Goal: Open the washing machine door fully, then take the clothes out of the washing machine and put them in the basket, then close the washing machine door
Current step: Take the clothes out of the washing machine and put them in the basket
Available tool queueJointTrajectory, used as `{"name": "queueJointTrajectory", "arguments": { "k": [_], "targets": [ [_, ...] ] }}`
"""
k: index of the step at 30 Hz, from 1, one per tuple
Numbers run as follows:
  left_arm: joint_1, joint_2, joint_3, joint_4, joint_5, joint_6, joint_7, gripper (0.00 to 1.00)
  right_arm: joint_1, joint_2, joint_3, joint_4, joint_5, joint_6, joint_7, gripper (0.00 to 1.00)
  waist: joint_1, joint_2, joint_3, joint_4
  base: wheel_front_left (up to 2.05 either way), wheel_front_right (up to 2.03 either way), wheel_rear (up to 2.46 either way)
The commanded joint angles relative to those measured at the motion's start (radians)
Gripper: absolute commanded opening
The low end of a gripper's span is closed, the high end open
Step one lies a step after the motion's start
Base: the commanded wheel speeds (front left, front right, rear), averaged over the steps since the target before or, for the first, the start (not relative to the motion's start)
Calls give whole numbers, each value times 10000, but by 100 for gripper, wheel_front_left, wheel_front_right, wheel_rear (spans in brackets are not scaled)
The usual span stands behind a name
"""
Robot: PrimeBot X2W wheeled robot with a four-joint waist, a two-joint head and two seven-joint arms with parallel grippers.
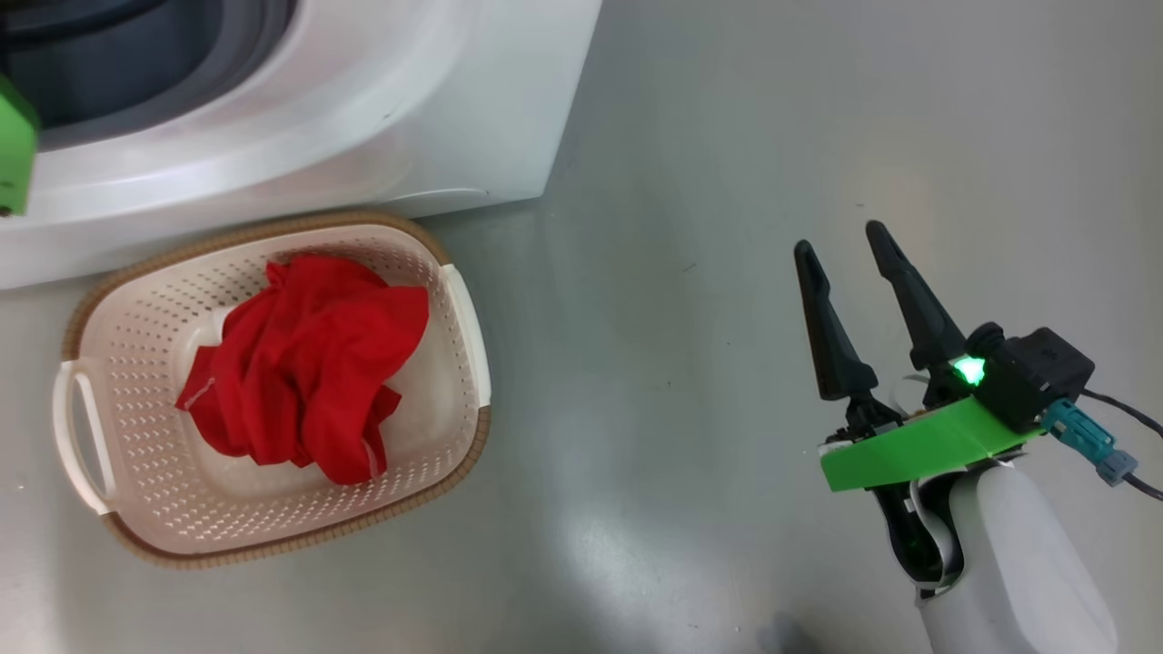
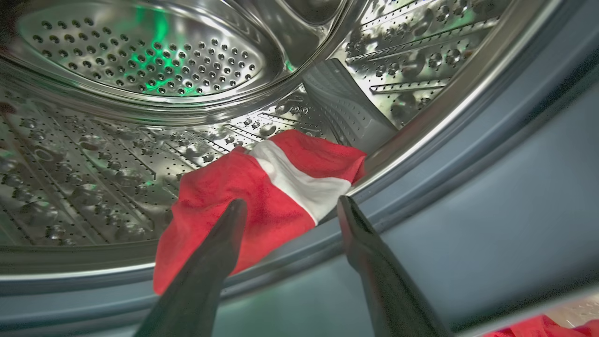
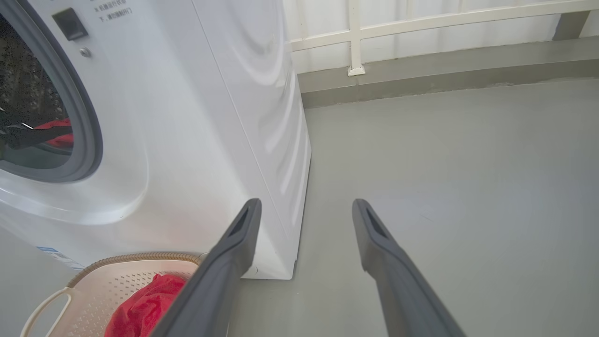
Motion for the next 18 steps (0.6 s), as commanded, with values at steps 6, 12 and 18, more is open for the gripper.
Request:
{"name": "queueJointTrajectory", "arguments": {
  "k": [6, 12, 18],
  "targets": [
    [-958, 688, -76, 842, 227, 194, -149, 100, -103, 113, 432, -222, -101, 16, -48, 100, 0, 0, 190, -210, 0, 0, 0],
    [-1460, 895, -149, 1453, 222, 237, -174, 100, -188, 122, 573, -199, -65, 16, -48, 100, 0, 0, 320, -386, 0, 0, 0],
    [-1797, 1023, -144, 1893, 83, 296, -66, 100, -211, 125, 697, -206, 90, 16, -48, 100, 0, 0, 411, -566, 0, 0, 0]
  ]
}}
